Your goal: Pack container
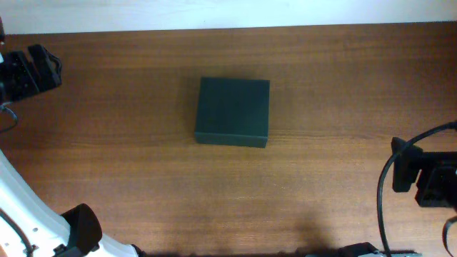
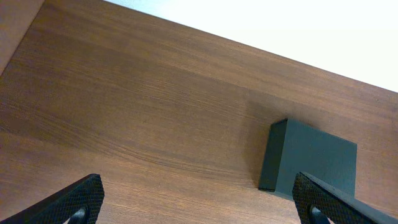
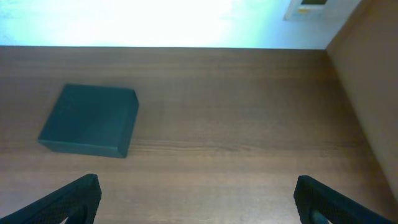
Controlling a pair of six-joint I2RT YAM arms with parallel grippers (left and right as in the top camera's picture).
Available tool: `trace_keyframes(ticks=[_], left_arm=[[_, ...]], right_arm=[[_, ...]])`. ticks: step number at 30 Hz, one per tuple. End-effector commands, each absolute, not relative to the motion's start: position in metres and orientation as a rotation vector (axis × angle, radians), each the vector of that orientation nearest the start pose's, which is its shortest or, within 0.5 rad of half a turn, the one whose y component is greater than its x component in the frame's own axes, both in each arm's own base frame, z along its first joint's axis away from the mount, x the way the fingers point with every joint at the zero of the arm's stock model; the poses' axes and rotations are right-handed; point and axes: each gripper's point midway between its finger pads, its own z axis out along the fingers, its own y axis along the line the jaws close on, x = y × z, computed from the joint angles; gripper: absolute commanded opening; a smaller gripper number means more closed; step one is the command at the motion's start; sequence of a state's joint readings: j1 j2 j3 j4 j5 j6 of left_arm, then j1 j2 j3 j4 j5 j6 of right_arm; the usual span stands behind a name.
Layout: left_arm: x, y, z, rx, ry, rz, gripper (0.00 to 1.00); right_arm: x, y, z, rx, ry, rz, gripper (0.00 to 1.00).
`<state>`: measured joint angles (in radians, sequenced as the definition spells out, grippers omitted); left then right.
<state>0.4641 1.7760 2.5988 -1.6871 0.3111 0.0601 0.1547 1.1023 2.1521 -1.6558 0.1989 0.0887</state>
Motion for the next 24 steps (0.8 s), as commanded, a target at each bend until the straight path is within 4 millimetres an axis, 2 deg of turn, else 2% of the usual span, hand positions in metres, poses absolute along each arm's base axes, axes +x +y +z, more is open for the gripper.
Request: trace_keyframes(ticks=[1,5,7,10,14,20,24], left_arm=[[0.337,0.106,0.412,-0.341,2.359,-0.156,0.99],[0.337,0.106,0.412,-0.341,2.359,-0.156,0.99],[0.337,0.106,0.412,-0.341,2.359,-0.156,0.99],[0.337,0.106,0.412,-0.341,2.359,-0.156,0.99],[0.337,0.106,0.412,-0.341,2.359,-0.156,0.99],[0.337,0.106,0.412,-0.341,2.359,-0.156,0.99],[0.337,0.106,0.412,-0.341,2.359,-0.156,0.99]], right_arm=[[0.166,-0.026,0.455,0.128,2.106,-0.155,0.99],[0.168,-0.033,0.452,0.193,1.953,-0.154,0.99],[0.17,-0.034,0.436,0.206,1.892,-0.143,0.99],[0.174,-0.027,0.398,0.187,1.845,-0.091,0.99],[0.181,-0.014,0.33,0.138,1.832,-0.013,0.99],[0.198,-0.017,0.235,0.153,1.873,-0.025,0.99],[0.211,-0.016,0.2,0.147,1.863,-0.016,0.99]])
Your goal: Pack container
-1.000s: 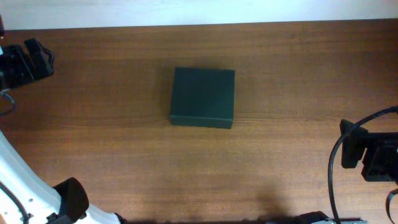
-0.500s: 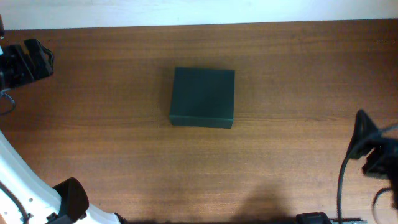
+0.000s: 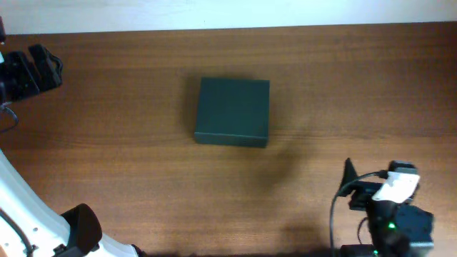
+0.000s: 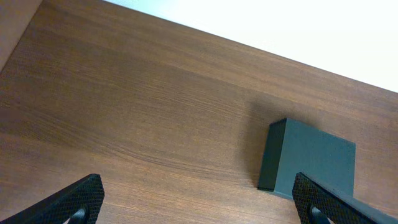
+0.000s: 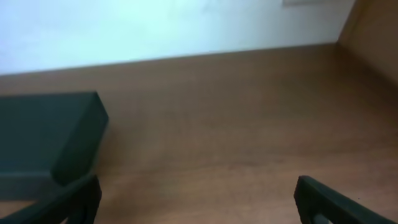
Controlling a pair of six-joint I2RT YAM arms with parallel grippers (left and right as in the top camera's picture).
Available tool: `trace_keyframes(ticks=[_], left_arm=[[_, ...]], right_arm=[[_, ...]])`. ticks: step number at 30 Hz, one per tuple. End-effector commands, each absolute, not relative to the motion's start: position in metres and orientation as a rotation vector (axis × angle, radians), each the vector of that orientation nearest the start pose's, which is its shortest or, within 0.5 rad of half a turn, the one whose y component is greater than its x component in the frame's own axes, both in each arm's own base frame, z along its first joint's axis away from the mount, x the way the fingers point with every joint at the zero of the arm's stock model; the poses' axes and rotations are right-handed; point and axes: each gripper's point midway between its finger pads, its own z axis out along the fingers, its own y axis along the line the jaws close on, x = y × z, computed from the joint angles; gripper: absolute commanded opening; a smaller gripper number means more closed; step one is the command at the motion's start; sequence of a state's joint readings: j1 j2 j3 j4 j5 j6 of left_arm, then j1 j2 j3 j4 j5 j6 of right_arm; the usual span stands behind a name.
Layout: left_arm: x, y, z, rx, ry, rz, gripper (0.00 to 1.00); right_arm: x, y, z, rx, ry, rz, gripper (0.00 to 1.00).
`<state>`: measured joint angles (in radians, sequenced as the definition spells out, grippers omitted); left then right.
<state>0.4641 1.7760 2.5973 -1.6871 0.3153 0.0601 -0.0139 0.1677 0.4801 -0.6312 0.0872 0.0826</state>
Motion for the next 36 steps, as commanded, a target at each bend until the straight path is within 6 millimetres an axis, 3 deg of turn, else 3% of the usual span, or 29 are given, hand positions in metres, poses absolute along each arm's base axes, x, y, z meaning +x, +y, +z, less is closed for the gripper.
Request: trace_keyframes(ticks=[1,6,20,26,36], left_arm=[[0.337,0.106,0.412,-0.341,2.359,-0.156,0.99],[0.337,0.106,0.412,-0.341,2.359,-0.156,0.99],[0.337,0.106,0.412,-0.341,2.359,-0.156,0.99],[0.337,0.106,0.412,-0.341,2.359,-0.156,0.99],[0.337,0.106,0.412,-0.341,2.359,-0.156,0.99]], right_arm=[[0.214,-0.016,0.193,0.145,1.863,-0.014,0.99],[0.22,-0.016,0.167,0.145,1.862,-0.014,0.99],[0.219,-0.015,0.15,0.141,1.86,-0.01,0.99],[0.22,-0.015,0.123,0.143,1.919,-0.013,0.99],[0.221,-0.015,0.122,0.143,1.914,-0.013,0.99]])
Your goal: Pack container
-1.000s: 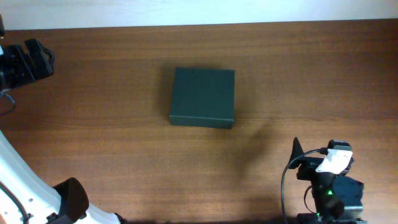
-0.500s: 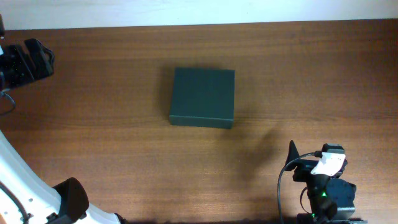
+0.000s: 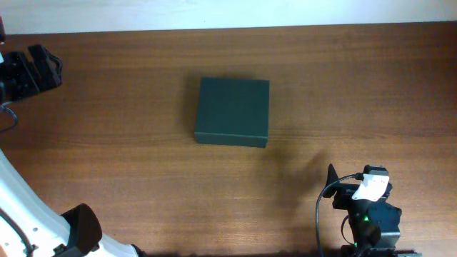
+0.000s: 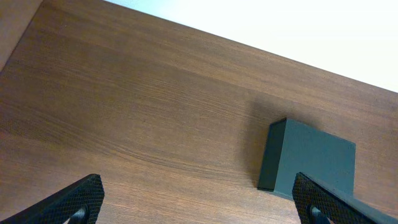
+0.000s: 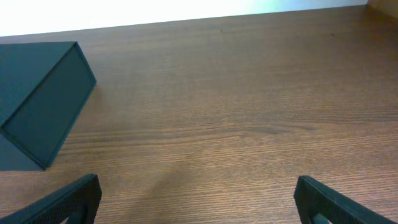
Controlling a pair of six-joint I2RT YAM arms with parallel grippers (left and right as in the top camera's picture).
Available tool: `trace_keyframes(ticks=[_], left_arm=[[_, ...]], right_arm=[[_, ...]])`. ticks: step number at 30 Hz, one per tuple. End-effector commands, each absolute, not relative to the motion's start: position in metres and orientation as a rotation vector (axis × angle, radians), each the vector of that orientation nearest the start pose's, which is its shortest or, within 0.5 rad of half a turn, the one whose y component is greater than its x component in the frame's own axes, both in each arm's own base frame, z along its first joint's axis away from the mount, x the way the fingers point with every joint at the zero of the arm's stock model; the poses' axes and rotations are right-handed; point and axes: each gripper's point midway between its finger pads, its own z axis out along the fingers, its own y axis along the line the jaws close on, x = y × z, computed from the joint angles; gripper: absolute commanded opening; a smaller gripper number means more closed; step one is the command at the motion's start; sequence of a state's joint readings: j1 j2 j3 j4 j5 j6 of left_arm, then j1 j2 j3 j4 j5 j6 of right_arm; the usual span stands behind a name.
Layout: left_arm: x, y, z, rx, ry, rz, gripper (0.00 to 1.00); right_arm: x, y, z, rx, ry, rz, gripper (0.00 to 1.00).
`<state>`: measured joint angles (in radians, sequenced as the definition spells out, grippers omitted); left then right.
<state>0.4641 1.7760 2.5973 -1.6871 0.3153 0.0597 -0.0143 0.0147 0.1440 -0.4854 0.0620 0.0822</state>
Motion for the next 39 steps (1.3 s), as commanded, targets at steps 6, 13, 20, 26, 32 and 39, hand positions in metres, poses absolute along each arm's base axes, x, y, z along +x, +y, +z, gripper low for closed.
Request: trace_keyframes(ticks=[6,13,20,26,32,39], left_arm=[[0.337,0.106,0.412,-0.341,2.359,-0.156,0.99],[0.338,0.107,0.41,-0.342,2.362,-0.157,0.99],[0.327,0.081,0.427,-0.261,2.329,-0.165,0.99],[0.287,0.039,0.434,-0.093,2.328,-0.033,0.99],[0.296,0.01,0.466,0.049,1.989,0.094,0.99],[0.283,-0.013,0.476,0.02,1.516,-0.034,0.99]], right_arm=[[0.221,-0.015,0.122,0.143,1.914,-0.013,0.99],[0.221,-0.015,0.122,0.143,1.914,-0.013,0.99],[0.221,-0.015,0.122,0.143,1.914,-0.013,0.99],[0.221,-0.015,0.122,0.143,1.914,-0.013,0.99],[0.221,-0.015,0.122,0.143,1.914,-0.013,0.99],[0.221,-0.015,0.122,0.143,1.914,-0.013,0.99]])
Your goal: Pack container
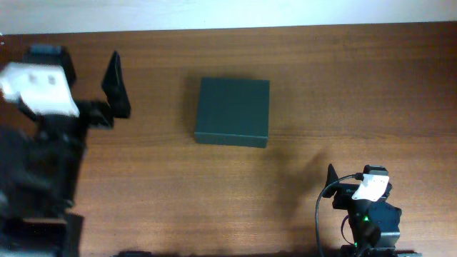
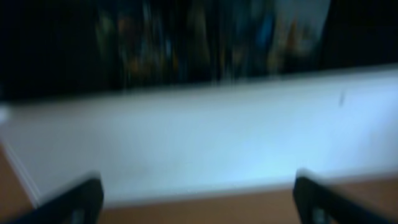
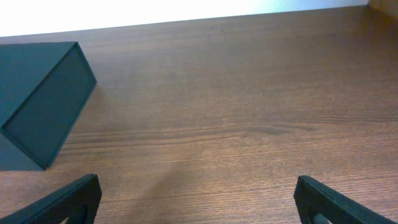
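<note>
A closed dark green box (image 1: 233,112) lies flat on the wooden table (image 1: 343,86), a little left of centre. The right wrist view shows it at the left edge (image 3: 38,99). My right gripper (image 3: 199,208) is open and empty, low over the table, to the front right of the box. In the overhead view my left arm (image 1: 50,107) is blurred at the left, its dark fingers (image 1: 114,82) to the left of the box. My left gripper (image 2: 198,208) is open and empty. Its view is blurred and shows a pale wall, not the box.
The right arm's body (image 1: 365,210) stands near the table's front edge at the lower right. A white wall (image 1: 228,13) runs along the table's far edge. Bare wood lies between the box and either gripper.
My left arm was at the far left edge and now stands further right, nearer the box. Its camera now faces the wall, blurred. The right arm and the box have not moved.
At first both grippers were open at the table's side edges, the box between them. The right arm then stood at the lower right, then lower and further left, nearer the box, where it stays. The left arm kept still until now.
</note>
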Controlling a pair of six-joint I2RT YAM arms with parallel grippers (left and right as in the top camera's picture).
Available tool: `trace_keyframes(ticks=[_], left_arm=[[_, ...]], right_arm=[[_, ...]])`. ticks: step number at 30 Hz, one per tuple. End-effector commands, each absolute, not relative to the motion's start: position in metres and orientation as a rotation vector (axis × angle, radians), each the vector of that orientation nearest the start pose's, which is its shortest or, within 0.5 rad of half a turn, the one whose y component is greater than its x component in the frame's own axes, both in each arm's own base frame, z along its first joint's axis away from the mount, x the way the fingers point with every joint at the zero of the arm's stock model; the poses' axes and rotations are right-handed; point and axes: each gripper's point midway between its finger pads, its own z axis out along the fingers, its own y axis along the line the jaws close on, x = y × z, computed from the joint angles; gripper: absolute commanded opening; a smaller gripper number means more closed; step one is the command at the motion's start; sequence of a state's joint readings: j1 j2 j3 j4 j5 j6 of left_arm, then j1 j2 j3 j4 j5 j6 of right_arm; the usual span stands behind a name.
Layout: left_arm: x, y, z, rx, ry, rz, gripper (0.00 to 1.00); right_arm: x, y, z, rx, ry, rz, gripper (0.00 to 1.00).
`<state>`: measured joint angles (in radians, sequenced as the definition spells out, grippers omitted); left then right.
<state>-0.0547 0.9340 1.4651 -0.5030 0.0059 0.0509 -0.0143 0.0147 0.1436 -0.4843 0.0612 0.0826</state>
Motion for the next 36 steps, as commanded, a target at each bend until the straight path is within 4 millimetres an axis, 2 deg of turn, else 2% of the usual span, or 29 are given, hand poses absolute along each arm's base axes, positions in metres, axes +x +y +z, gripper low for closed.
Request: trace_keyframes(ticks=[1,5,12,16,21,29,36], left_arm=[[0.276,-0.013,0.47,0.012,1.476,-0.043,0.99],[0.256,-0.006,0.428,-0.015,1.405,-0.024,0.99],[0.231,-0.002,0.335,-0.029,1.427,-0.01,0.99],[0.225,-0.002,0.3,-0.026,1.432,-0.012,0.99],[0.221,-0.002,0.274,-0.023,1.42,-0.016,0.99],[0.231,-0.006,0.247,-0.012,1.45,-0.025,0.99],[0.239,-0.007,0.211,-0.004,1.524,-0.025,0.99]], right_arm=[[0.221,-0.015,0.122,0.143,1.914,-0.013,0.99],[0.221,-0.015,0.122,0.143,1.914,-0.013,0.99],[0.221,-0.015,0.122,0.143,1.914,-0.013,0.99],[0.221,-0.015,0.122,0.143,1.914,-0.013,0.99],[0.221,-0.015,0.122,0.143,1.914,-0.013,0.99],[0.221,-0.015,0.122,0.143,1.914,-0.013,0.99],[0.221,-0.015,0.122,0.143,1.914,-0.013,0.99]])
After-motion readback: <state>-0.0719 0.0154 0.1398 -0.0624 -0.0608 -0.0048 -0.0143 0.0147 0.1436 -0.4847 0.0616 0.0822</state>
